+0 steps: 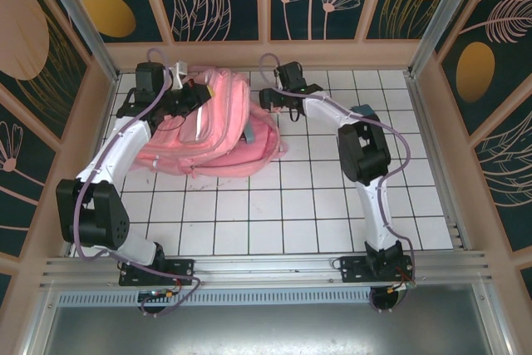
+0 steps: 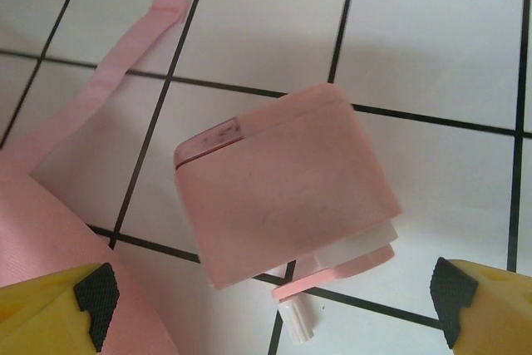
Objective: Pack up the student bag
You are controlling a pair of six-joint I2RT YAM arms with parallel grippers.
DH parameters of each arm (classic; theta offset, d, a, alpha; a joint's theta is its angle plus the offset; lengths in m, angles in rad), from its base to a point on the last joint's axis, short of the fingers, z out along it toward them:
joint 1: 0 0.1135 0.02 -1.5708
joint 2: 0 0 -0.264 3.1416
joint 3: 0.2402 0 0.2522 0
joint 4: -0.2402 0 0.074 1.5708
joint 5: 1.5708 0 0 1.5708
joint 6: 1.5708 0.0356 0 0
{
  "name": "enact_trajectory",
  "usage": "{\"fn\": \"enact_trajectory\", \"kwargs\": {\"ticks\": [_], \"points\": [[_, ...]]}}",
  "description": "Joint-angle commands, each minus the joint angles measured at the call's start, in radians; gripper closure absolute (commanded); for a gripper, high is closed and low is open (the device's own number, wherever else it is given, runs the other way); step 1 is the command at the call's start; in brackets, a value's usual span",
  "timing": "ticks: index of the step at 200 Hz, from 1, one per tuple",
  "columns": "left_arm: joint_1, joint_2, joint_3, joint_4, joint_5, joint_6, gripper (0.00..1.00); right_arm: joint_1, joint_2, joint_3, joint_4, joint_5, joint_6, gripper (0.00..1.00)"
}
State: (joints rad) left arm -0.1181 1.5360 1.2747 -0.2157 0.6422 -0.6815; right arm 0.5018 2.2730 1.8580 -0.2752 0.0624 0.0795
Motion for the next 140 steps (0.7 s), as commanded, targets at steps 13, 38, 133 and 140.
{"fn": "enact_trajectory", "kwargs": {"ticks": [13,38,133,140], "points": [[0.011,-0.041,0.01,-0.035,-0.019,0.015,1.0,0.017,0.088,0.113,-0.054,0.091,-0.18,0.01],[0.011,-0.045,0.016,-0.05,-0.027,0.028,1.0,0.014,0.133,0.175,-0.088,0.08,-0.204,0.01],[0.011,-0.046,0.029,-0.084,-0.035,0.048,1.0,-0.035,0.197,0.236,-0.147,-0.062,-0.219,0.02],[0.011,-0.048,0.034,-0.097,-0.041,0.06,1.0,-0.035,0.197,0.235,-0.15,-0.083,-0.219,0.02]]}}
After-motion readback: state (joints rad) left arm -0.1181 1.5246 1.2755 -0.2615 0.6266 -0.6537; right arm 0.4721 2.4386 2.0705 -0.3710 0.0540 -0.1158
